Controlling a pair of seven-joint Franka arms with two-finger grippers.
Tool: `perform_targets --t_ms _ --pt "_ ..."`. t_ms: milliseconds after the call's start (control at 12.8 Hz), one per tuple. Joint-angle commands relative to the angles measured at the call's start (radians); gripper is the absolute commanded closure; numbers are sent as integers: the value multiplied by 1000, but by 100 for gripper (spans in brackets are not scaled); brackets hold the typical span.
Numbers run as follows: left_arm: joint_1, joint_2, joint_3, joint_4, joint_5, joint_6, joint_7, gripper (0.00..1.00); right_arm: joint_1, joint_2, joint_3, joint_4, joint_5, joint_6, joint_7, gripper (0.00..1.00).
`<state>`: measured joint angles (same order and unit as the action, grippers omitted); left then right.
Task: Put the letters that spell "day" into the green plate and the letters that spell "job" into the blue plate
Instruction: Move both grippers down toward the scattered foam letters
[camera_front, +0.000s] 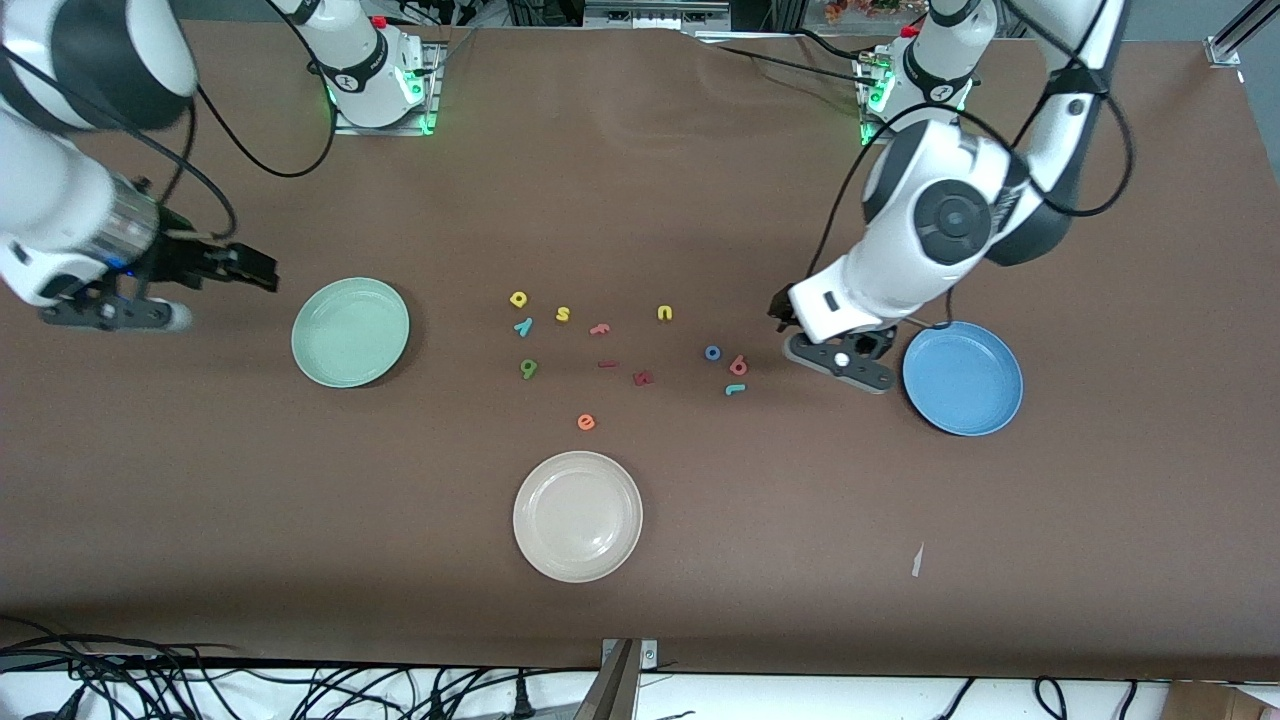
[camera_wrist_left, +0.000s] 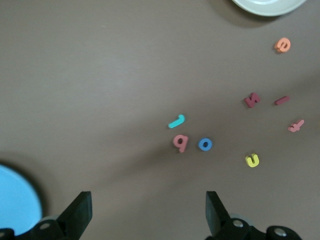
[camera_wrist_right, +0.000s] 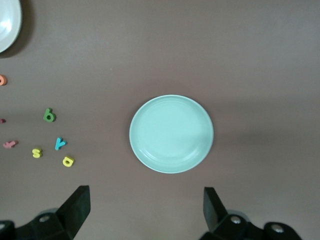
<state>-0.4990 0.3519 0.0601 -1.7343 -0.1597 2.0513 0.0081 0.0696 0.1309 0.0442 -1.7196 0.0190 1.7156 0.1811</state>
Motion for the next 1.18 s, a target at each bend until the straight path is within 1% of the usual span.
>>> perform_targets --t_ms 0,157,392,549,784,862,940,1019,1097 --pt "-68 134 17 12 -20 71 10 0 62 42 0 -11 -1 28 177 0" --pt "-87 142 17 12 -11 111 21 0 117 61 -1 -52 -2 70 247 0" --pt "-111 183 17 19 -23 162 21 0 189 82 0 -113 -7 152 380 0" --pt "-142 219 17 21 -23 173 6 0 254 123 0 -115 -7 211 571 0" --pt "-167 268 18 22 -21 253 4 0 312 191 0 -117 -13 327 806 1" --pt "-174 281 18 22 -23 269 4 0 341 215 0 -120 -13 364 889 2" --pt "-190 294 20 22 -23 294 1 0 361 232 0 -141 -13 419 972 6" --pt "-196 303 20 22 -23 312 0 0 383 242 -1 -173 -13 485 1004 7" --pt "-197 311 20 24 -23 317 -4 0 391 252 0 -195 -13 522 1005 14"
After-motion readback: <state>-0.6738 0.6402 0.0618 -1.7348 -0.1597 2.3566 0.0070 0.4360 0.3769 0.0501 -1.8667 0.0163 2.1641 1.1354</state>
